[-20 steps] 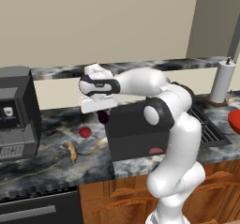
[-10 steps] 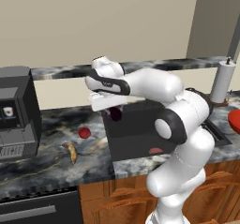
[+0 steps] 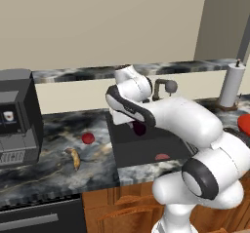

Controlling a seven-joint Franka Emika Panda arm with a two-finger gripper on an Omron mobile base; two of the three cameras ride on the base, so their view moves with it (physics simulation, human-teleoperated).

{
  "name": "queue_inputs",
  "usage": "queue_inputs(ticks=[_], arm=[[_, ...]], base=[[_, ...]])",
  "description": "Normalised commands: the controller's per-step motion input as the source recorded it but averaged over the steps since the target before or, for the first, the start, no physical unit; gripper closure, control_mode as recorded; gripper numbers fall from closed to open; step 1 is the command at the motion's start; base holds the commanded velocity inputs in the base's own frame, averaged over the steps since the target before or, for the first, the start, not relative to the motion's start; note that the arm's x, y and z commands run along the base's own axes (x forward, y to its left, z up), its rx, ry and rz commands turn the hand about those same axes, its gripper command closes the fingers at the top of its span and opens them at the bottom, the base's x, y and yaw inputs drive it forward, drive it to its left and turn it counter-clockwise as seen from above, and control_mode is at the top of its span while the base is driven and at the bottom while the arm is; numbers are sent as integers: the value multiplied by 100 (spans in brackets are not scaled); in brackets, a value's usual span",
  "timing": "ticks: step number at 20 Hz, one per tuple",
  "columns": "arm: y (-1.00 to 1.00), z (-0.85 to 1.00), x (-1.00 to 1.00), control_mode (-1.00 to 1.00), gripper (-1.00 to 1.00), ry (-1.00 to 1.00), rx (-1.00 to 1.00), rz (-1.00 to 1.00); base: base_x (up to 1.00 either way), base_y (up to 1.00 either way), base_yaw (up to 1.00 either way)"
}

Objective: There is a mixed pile of frozen fruits and vegetables on the counter. Locate all the frozen vegetables and place the items in a bowl on the counter. Take all the frozen fruits and defrost them in a running sink.

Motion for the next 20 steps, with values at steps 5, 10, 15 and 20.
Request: queue_inputs(ticks=[5, 10, 15, 20], arm=[[-89, 10, -27, -100, 100, -3, 0, -3], [-82, 0, -1, -100, 100, 8, -8, -16], [-85, 12, 2, -100, 100, 8, -6, -18], [-88, 27, 14, -100, 100, 7, -3, -15]], base=[[0, 0, 0], [0, 0, 0], [0, 0, 0], [0, 0, 0]])
